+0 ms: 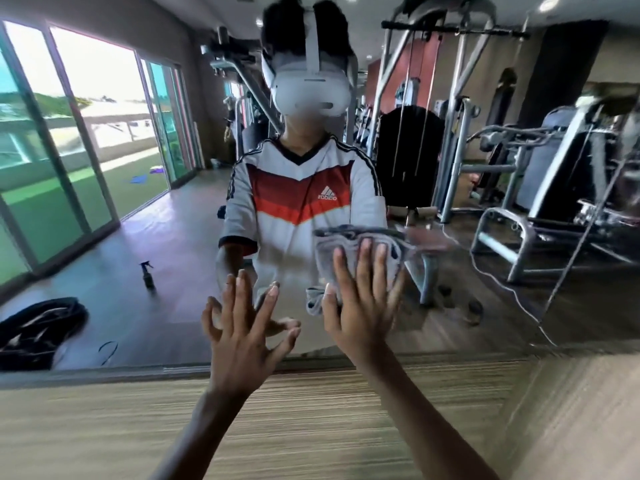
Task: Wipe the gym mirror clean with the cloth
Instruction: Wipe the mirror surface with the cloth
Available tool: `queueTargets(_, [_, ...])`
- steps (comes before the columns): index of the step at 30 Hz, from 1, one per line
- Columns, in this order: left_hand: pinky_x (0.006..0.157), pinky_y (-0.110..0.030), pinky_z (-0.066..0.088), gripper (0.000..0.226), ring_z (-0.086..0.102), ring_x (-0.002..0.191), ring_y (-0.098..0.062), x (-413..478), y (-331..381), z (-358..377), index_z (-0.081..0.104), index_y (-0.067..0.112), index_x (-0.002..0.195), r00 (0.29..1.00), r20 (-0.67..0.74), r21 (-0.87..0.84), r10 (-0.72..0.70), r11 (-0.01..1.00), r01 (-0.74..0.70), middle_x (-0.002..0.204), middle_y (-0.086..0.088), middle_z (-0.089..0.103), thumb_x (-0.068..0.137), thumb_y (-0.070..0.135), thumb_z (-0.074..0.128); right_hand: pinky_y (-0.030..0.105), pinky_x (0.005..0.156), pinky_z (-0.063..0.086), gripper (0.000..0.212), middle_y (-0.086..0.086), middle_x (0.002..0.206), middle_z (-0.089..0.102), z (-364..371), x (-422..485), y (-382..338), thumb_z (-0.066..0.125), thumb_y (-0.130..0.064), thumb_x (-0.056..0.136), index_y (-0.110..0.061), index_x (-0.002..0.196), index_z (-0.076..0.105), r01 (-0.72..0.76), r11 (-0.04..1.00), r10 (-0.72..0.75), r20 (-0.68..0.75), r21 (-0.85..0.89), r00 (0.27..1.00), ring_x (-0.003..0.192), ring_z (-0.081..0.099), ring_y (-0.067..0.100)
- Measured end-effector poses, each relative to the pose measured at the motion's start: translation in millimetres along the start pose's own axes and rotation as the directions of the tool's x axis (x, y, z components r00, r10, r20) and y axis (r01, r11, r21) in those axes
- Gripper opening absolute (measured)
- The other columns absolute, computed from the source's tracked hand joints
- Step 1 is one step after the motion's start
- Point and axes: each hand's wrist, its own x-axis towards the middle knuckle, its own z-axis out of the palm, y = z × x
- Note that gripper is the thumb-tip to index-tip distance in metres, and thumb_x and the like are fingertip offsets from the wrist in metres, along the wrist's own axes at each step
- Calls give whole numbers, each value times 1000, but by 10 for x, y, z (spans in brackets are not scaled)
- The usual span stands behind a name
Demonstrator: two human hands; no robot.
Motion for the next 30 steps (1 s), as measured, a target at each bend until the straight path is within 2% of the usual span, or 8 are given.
queueTargets(4, [119, -52, 1, 76, -2, 156, -25, -111, -372, -133, 16, 35, 159, 989, 23, 4, -146, 989, 146, 168, -8, -8, 95, 72, 31, 52, 122, 9, 66, -5, 167, 9, -68, -592, 347, 56, -33, 84, -35, 147, 39, 367, 929, -352, 192, -50, 916, 143, 31, 14])
queueTargets(8, [119, -46, -14, 82, -13, 155, -22, -176, -791, -253, 26, 26, 154, 946, 75, -27, -315, 948, 318, 167, -2, -19, 91, 79, 26, 54, 121, 7, 73, -2, 167, 9, -61, -320, 260, 49, -33, 86, -34, 155, 26, 192, 978, -186, 82, -76, 979, 153, 12, 21])
queueTargets(12, [119, -50, -14, 83, -15, 154, -22, -232, -957, -304, 5, 42, 159, 922, 131, -43, -365, 927, 373, 165, -3, -24, 89, 81, 26, 60, 119, 11, 61, 9, 162, 23, 163, 174, -553, 46, -30, 91, -21, 151, 34, 24, 1000, -24, -46, 3, 999, 152, 15, 27])
queueTargets(15, [117, -58, -4, 80, -17, 154, -19, -355, -1191, -342, 7, 43, 158, 895, 174, -33, -410, 906, 422, 165, -1, -25, 90, 80, 25, 57, 120, 13, 60, 7, 160, 30, 316, -25, -999, 50, -29, 90, -26, 148, 41, 288, 957, -290, 87, 28, 953, 151, 22, 18])
queueTargets(19, [116, -60, 0, 76, -14, 154, -21, -559, -1546, -482, 22, 36, 156, 852, 204, -15, -482, 868, 496, 165, -7, -19, 92, 79, 20, 55, 122, 7, 59, -1, 163, 23, 282, -507, -672, 57, -34, 90, -33, 148, 44, 617, 786, -590, 257, -34, 766, 136, 43, 11])
queueTargets(24, [110, -70, 13, 80, 7, 152, -35, -676, -2020, -680, 14, 28, 158, 758, 231, 3, -610, 780, 626, 164, -26, 7, 94, 76, 18, 58, 120, 9, 54, 2, 166, 16, 322, -10, -1118, 45, -33, 100, -28, 152, 32, 395, 917, -387, 120, -58, 914, 153, 12, 20])
queueTargets(27, [112, -67, 13, 78, 6, 153, -32, -771, -2229, -756, 15, 27, 159, 738, 260, 22, -622, 768, 640, 165, -23, 6, 95, 73, 20, 60, 119, 12, 49, 7, 159, 29, 537, 204, -1867, 43, -29, 101, -23, 150, 40, 335, 942, -334, 75, -10, 940, 152, 16, 22])
queueTargets(30, [112, -69, 13, 86, 5, 153, -33, -893, -2545, -864, 14, 28, 159, 641, 279, 22, -715, 672, 740, 166, -21, 1, 91, 80, 14, 56, 122, 9, 49, 6, 159, 31, 741, -166, -2240, 42, -22, 101, -22, 149, 45, 610, 792, -600, 200, 12, 775, 141, 42, 19])
